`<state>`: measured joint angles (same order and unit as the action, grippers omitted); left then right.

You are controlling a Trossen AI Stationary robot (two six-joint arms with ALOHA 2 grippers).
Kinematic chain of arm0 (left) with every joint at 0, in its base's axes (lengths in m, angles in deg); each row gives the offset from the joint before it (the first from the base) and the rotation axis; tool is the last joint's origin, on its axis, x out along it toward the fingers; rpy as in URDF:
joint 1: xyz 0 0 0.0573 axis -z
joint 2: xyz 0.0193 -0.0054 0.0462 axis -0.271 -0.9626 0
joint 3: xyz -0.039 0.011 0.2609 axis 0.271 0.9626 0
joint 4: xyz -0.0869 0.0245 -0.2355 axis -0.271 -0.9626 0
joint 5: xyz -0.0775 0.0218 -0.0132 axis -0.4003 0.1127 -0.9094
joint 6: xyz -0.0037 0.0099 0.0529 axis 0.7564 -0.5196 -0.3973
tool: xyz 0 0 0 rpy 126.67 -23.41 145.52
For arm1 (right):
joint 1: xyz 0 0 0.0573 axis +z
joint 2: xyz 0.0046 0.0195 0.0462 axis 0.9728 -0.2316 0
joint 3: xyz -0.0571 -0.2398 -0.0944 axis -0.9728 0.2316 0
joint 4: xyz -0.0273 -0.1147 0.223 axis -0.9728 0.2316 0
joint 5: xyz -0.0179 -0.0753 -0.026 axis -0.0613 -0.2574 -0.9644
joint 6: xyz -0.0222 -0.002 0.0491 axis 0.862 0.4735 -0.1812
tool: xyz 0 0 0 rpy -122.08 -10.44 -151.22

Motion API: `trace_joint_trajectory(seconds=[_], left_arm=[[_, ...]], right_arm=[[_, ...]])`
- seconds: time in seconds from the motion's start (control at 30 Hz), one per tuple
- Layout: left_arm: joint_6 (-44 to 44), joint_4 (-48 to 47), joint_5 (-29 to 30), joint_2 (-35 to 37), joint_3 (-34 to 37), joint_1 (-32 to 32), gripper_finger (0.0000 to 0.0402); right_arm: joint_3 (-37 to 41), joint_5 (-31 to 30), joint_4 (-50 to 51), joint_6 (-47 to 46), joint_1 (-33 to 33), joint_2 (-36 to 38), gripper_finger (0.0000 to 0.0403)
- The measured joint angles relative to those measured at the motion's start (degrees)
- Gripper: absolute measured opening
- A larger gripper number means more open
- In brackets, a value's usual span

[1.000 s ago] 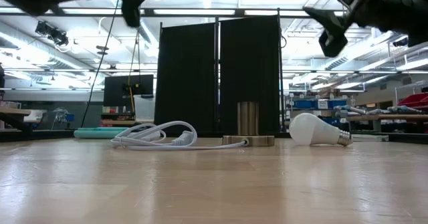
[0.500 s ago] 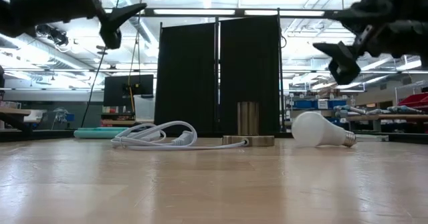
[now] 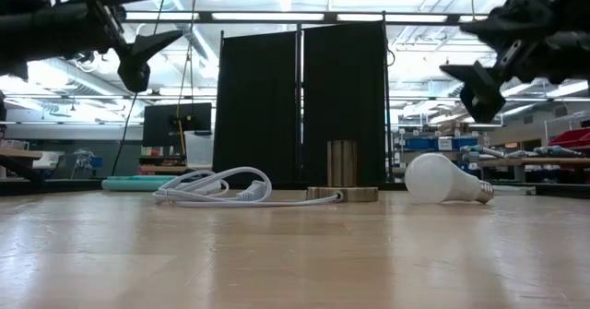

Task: Screw lightbulb
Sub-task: Return to Home Position

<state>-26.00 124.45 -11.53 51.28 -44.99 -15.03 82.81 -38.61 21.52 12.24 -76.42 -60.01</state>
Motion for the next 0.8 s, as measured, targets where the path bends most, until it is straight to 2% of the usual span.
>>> trace_joint_trajectory(seconds=[0.4, 0.7, 0.8], left_arm=[[0.0, -0.8, -0.2, 9.9, 1.0, -3.8, 0.0269], [0.0, -0.8, -0.2, 16.5, 1.0, -6.6, 0.0269], [0.0, -0.8, -0.2, 19.1, 1.0, -7.1, 0.0269]], right_arm=[[0.0, 0.0, -0.2, 0.0, 0.0, 17.0, 0.0248], [0.0, -0.1, 0.2, 0.0, 0.0, 21.9, 0.0248], [0.0, -0.1, 3.5, 0.0, 0.0, 24.5, 0.0250]])
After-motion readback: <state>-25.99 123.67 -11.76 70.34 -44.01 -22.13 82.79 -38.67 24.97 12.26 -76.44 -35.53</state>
